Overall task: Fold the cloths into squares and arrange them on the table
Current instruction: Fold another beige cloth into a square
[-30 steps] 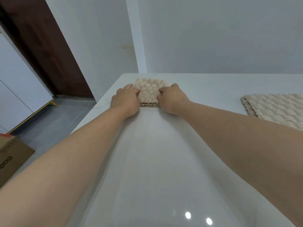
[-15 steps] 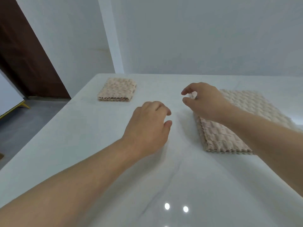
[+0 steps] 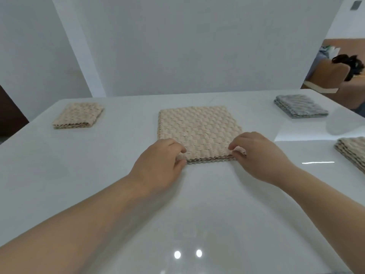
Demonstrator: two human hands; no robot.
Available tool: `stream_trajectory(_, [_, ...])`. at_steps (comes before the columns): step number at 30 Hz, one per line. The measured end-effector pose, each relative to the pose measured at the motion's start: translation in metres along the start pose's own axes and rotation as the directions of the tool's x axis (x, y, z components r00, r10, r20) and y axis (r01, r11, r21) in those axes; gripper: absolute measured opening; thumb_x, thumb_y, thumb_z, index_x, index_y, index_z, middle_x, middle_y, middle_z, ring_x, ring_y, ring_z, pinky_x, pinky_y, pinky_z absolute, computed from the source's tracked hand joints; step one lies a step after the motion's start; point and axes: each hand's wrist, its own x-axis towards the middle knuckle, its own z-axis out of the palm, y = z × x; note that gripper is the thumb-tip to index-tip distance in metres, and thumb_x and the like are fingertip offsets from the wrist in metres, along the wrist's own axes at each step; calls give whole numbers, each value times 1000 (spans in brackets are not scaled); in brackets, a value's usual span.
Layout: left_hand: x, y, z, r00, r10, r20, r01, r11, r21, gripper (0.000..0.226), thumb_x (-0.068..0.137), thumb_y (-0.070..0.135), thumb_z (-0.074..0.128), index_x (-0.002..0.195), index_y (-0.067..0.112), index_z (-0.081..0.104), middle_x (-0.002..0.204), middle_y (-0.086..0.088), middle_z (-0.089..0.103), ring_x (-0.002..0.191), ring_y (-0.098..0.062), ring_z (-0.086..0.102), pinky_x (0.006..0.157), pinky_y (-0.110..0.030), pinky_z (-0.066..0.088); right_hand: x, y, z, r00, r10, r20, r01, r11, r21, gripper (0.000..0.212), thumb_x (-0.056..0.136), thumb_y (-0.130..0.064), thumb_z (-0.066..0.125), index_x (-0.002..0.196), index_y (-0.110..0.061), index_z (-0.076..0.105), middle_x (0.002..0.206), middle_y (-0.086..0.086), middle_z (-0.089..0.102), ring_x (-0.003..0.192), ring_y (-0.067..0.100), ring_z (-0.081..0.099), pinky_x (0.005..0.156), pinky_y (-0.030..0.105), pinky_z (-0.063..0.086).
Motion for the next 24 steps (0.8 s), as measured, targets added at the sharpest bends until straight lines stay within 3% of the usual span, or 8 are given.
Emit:
stream_trajectory(6, [12, 3, 12, 998, -61, 22, 59, 996, 63, 33, 93, 40, 68, 121, 22, 67, 116, 10, 66, 111, -14, 57, 90, -29, 48, 1, 29, 6, 997, -19, 73, 20, 1000, -12, 19, 94, -30, 61, 111, -29, 69, 115, -9, 67, 112, 20, 59, 94, 37, 50])
stream_trajectory(10, [12, 2, 18, 998, -55, 16, 54, 996, 72, 7, 95, 34, 64, 93, 27, 65, 91, 14, 62, 90, -14, 57, 77, -34, 51, 4, 33, 8, 999, -7, 40, 7, 1000, -9, 19, 93, -29, 63, 109, -30, 71, 113, -11, 69, 110, 19, 59, 93, 38, 50])
stream_trajectory(19, [15, -1, 22, 998, -52, -30, 54, 996, 77, 20, 104, 27, 49, 95, 20, 65, 86, 6, 65, 81, -19, 57, 72, -41, 51, 12, 38, 3, 999, 40, 26, -42, 996, 72, 15, 93, -25, 62, 99, -25, 75, 103, -5, 72, 102, 19, 63, 91, 39, 51])
stream_trajectory(22, [16, -3, 22, 998, -53, -29, 56, 993, 107, 10, 101, 17, 52, 105, 23, 59, 90, 4, 66, 81, -23, 58, 69, -40, 52, 17, 38, 6, 998, 60, -19, -58, 994, 98, 14, 95, -28, 60, 100, -26, 72, 101, -5, 69, 100, 20, 61, 90, 38, 50])
stream_trajectory(24, [17, -6, 24, 999, -45, -7, 45, 990, 137, 25, 95, 6, 53, 114, 23, 57, 96, 2, 67, 85, -26, 60, 70, -41, 53, 20, 38, 8, 996, 76, -49, -69, 990, 122, 12, 97, -28, 56, 99, -27, 68, 98, -6, 65, 98, 20, 59, 87, 39, 50])
